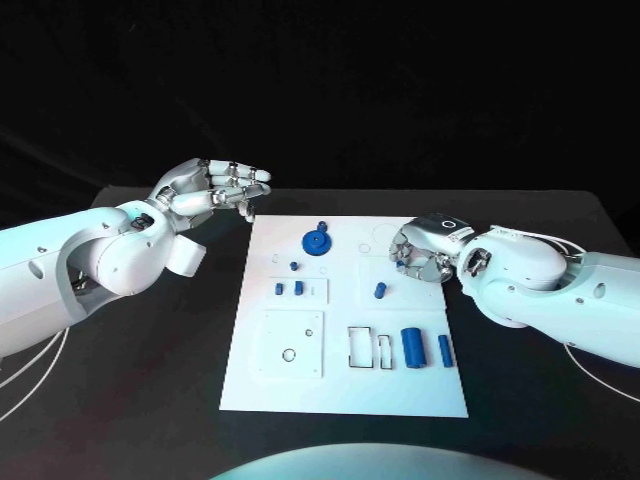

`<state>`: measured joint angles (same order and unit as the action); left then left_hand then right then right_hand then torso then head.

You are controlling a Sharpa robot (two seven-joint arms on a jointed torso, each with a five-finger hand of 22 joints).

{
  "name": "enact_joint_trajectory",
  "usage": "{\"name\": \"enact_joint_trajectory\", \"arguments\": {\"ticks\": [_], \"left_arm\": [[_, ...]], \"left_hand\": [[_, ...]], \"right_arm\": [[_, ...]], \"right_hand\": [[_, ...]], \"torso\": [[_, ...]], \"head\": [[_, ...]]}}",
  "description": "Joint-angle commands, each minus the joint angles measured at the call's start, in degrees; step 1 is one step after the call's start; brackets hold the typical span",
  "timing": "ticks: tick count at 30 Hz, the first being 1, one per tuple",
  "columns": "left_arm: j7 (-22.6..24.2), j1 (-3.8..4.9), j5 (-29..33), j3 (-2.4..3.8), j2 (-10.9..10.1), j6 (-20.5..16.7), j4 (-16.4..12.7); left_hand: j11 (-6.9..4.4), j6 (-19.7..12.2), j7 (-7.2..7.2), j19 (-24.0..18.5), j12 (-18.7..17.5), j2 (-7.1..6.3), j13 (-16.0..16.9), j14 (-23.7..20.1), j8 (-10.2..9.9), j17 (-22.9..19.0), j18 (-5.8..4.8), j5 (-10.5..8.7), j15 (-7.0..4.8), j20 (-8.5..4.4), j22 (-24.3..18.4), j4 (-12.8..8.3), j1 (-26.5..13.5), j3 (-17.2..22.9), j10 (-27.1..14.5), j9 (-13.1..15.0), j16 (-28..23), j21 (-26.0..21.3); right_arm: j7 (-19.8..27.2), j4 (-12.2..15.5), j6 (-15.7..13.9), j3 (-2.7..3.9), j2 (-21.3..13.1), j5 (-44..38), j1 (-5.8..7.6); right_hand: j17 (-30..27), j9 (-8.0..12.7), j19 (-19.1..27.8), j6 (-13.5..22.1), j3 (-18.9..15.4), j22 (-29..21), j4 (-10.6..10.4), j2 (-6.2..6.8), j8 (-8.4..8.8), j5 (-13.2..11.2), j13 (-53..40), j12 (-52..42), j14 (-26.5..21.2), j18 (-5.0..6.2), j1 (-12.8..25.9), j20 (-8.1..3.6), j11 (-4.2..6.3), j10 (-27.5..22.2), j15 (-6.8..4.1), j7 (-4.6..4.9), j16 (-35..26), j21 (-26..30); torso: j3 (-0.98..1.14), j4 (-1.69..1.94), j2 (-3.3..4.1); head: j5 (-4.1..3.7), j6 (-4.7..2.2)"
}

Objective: Assemble the parts on the task board

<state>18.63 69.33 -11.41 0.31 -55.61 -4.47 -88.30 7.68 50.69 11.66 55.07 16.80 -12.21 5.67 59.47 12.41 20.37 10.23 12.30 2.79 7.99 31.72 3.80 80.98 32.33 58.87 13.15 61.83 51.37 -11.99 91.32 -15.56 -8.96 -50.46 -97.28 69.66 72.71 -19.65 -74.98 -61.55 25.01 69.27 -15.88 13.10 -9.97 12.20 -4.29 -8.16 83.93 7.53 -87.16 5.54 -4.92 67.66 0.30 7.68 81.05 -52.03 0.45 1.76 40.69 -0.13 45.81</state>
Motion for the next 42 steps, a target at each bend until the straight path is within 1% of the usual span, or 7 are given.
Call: {"name": "enact_joint_trajectory", "arguments": {"ticks": [1,4,7,9,12,16,42], "left_arm": [[-0.61,0.02,0.55,0.03,-0.03,0.24,-0.24],[-0.82,0.02,0.5,0.03,-0.04,0.33,-0.28],[-1.0,0.02,0.39,0.03,-0.06,0.43,-0.33],[-1.09,0.02,0.32,0.03,-0.07,0.49,-0.35],[-1.15,0.03,0.27,0.03,-0.08,0.55,-0.37],[-1.04,0.02,0.17,0.03,-0.11,0.67,-0.52],[-0.77,0.02,0.08,0.03,-0.04,1.85,-0.03]], "left_hand": [[0.12,-0.09,0.3,0.06,0.25,0.52,-0.04,-0.01,-0.21,-0.06,0.37,0.28,0.21,0.07,-0.08,-0.28,-0.11,-0.17,-0.51,-0.06,-0.41,-0.29],[0.12,-0.09,0.3,0.06,0.25,0.52,-0.04,-0.01,-0.21,-0.06,0.37,0.28,0.21,0.07,-0.08,-0.28,-0.11,-0.17,-0.51,-0.06,-0.41,-0.29],[0.14,-0.13,0.33,0.07,0.26,0.51,-0.05,-0.01,-0.24,-0.09,0.37,0.28,0.22,0.07,-0.09,-0.35,-0.05,-0.17,-0.58,-0.08,-0.44,-0.3],[0.14,-0.13,0.33,0.07,0.26,0.51,-0.05,-0.01,-0.24,-0.09,0.37,0.28,0.22,0.07,-0.09,-0.35,-0.05,-0.17,-0.58,-0.08,-0.44,-0.3],[0.14,-0.13,0.33,0.07,0.26,0.51,-0.05,-0.01,-0.24,-0.09,0.37,0.28,0.22,0.07,-0.09,-0.35,-0.05,-0.17,-0.58,-0.08,-0.44,-0.3],[0.18,-0.19,0.37,0.08,0.28,0.51,-0.06,-0.01,-0.28,-0.12,0.37,0.29,0.23,0.08,-0.1,-0.42,0.01,-0.18,-0.67,-0.1,-0.49,-0.3],[0.38,-0.55,0.55,0.02,0.31,0.38,-0.12,-0.05,-0.52,-0.23,0.32,0.37,0.41,0.2,-0.19,-0.4,-0.31,-0.39,-1.21,-0.24,-0.68,-0.44]], "right_arm": [[-1.07,-0.17,3.67,-0.41,0.49,-0.69,-0.69],[-1.56,-0.11,4.08,-0.41,0.59,-1.02,-0.76],[-2.32,0.03,3.85,-0.41,0.66,-1.77,-0.84],[-2.98,0.13,3.3,-0.41,0.7,-2.33,-0.89],[-3.73,0.24,2.55,-0.41,0.77,-2.92,-0.95],[-4.34,0.44,1.55,-0.41,0.84,-3.35,-1.02],[-4.68,3.57,-6.0,-0.17,-0.89,-3.48,-0.89]], "right_hand": [[0.0,-0.1,0.35,-0.29,0.58,0.09,-0.04,0.14,-0.23,-0.11,0.08,-0.12,2.95,-0.27,0.35,-0.1,0.43,0.23,-0.03,-0.03,0.25,-0.11],[-0.18,-0.38,0.36,-0.74,1.48,0.29,0.25,-0.03,-0.61,-0.04,-0.01,-0.36,2.91,-0.27,0.43,-0.18,0.63,0.65,-0.18,-0.22,0.23,-0.22],[-0.18,-1.17,0.2,-1.77,4.18,0.91,1.92,-1.13,-1.59,-1.37,-0.14,-0.78,2.92,-0.31,-0.55,-0.56,1.05,1.76,-0.63,-0.51,0.36,-0.78],[-0.2,-1.87,-0.1,-2.19,6.87,1.76,3.92,-1.41,-2.29,-0.82,-0.34,-1.18,2.93,-0.4,-1.29,-0.97,1.31,3.1,-1.06,-0.57,0.46,-1.76],[-0.55,-3.15,-0.76,-2.49,11.49,4.16,6.75,0.12,-3.41,1.64,-0.76,-1.28,2.85,-0.83,1.3,-1.37,1.83,4.62,-1.5,-0.95,0.52,-4.59],[-0.81,-3.84,-0.92,-2.56,13.4,5.28,8.61,0.65,-3.98,2.6,-1.05,-1.26,2.79,-0.96,2.95,-1.44,2.06,5.23,-1.73,-1.13,0.53,-5.74],[-0.82,-4.68,-1.16,-2.48,14.7,6.31,10.28,0.44,-4.59,0.81,-1.38,-1.1,2.77,-1.13,5.11,-1.33,2.19,5.75,-1.91,-1.15,0.7,-6.78]], "torso": [[-0.03,0.01,-0.01],[-0.06,0.01,-0.04],[-0.07,0.0,-0.05],[-0.07,0.0,-0.04],[-0.07,0.02,-0.07],[-0.06,0.03,-0.08],[-0.04,0.01,-0.11]], "head": [[0.02,0.08],[-0.02,0.14],[-0.09,0.17],[-0.1,0.16],[-0.19,0.17],[-0.21,0.19],[-0.37,0.16]]}}
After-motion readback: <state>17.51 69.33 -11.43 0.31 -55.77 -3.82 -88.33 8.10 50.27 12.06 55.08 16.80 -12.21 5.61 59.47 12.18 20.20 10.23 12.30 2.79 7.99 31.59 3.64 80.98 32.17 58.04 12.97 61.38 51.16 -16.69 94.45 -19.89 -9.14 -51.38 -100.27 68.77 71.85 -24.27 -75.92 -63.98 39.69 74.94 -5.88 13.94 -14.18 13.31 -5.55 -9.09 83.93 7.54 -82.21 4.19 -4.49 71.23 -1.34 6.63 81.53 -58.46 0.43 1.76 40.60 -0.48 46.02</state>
